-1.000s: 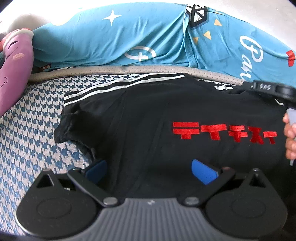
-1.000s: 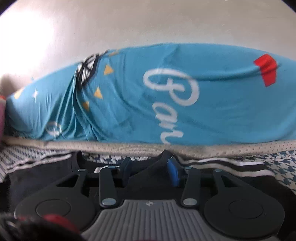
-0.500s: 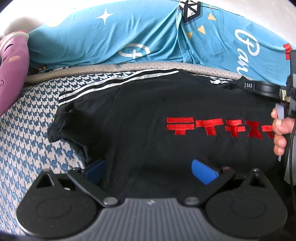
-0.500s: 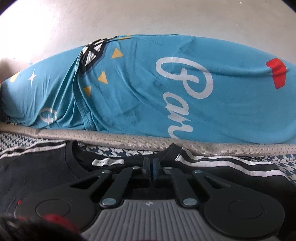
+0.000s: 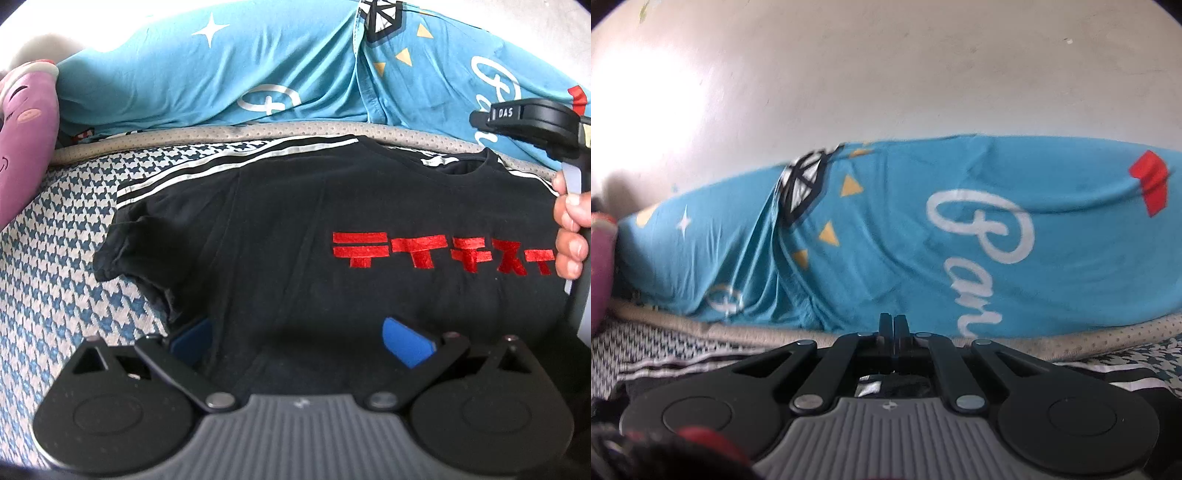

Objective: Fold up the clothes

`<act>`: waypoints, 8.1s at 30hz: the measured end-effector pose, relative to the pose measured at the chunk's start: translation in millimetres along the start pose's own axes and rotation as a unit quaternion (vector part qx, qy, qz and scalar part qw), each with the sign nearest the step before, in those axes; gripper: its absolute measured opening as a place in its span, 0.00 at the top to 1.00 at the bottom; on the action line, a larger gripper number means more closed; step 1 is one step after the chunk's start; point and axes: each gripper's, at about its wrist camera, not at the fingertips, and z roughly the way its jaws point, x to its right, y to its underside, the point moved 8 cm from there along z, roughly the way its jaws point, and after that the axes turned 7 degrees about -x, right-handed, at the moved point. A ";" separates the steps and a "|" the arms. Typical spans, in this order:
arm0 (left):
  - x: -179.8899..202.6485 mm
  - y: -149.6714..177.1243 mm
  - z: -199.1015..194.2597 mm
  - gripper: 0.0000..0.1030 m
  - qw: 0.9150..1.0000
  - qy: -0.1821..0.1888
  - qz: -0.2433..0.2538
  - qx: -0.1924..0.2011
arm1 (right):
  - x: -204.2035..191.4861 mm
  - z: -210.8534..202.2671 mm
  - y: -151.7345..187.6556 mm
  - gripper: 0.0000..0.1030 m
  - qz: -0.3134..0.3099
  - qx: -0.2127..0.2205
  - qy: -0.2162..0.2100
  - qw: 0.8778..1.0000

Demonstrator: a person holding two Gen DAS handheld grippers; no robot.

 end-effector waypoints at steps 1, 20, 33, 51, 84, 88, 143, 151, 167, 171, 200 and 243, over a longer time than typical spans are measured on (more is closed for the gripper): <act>0.8 0.0 -0.6 0.00 1.000 0.001 0.001 0.000 | -1.8 -0.2 1.7 0.96 -0.003 -0.005 0.003 1.000; 11.3 -2.0 -25.0 0.00 0.999 0.010 0.017 0.032 | -10.2 -70.3 3.0 0.96 -0.015 -0.021 0.029 0.999; 17.5 -1.6 -45.3 0.00 0.998 0.027 0.027 0.051 | 77.6 -135.8 46.2 0.96 0.030 -0.057 0.071 0.995; 38.3 8.8 -42.1 0.00 0.997 0.029 0.056 0.044 | 186.2 -145.8 103.9 0.61 0.209 -0.091 0.106 0.968; 47.1 16.2 -46.6 0.00 0.996 0.026 0.077 0.043 | 140.5 -160.2 74.5 0.86 0.087 -0.073 0.332 0.937; 45.3 15.6 -46.8 0.00 0.996 0.024 0.076 0.042 | 147.6 -163.1 72.9 0.86 0.101 -0.069 0.330 0.936; 33.9 13.4 -42.5 0.00 0.998 0.034 0.049 0.033 | 127.9 -121.6 70.8 0.89 0.109 -0.042 -0.043 0.992; 32.0 12.0 -45.2 0.00 0.998 0.035 0.045 0.035 | 100.3 -129.9 85.6 0.89 0.054 -0.085 -0.118 0.988; 33.0 12.2 -47.6 0.00 0.998 0.033 0.046 0.039 | 85.3 -153.5 89.5 0.60 -0.023 -0.105 -0.087 0.990; 33.8 11.2 -46.7 0.00 0.998 0.033 0.045 0.038 | 93.3 -148.4 89.1 0.48 0.003 -0.097 -0.063 0.993; 42.1 13.0 -49.4 0.00 0.997 0.038 0.054 0.042 | 212.0 -168.6 59.4 0.72 0.187 -0.008 0.149 0.971; 30.7 15.6 -62.2 0.00 0.997 0.038 0.051 0.048 | 139.1 -147.6 105.8 0.64 0.237 -0.196 0.067 0.949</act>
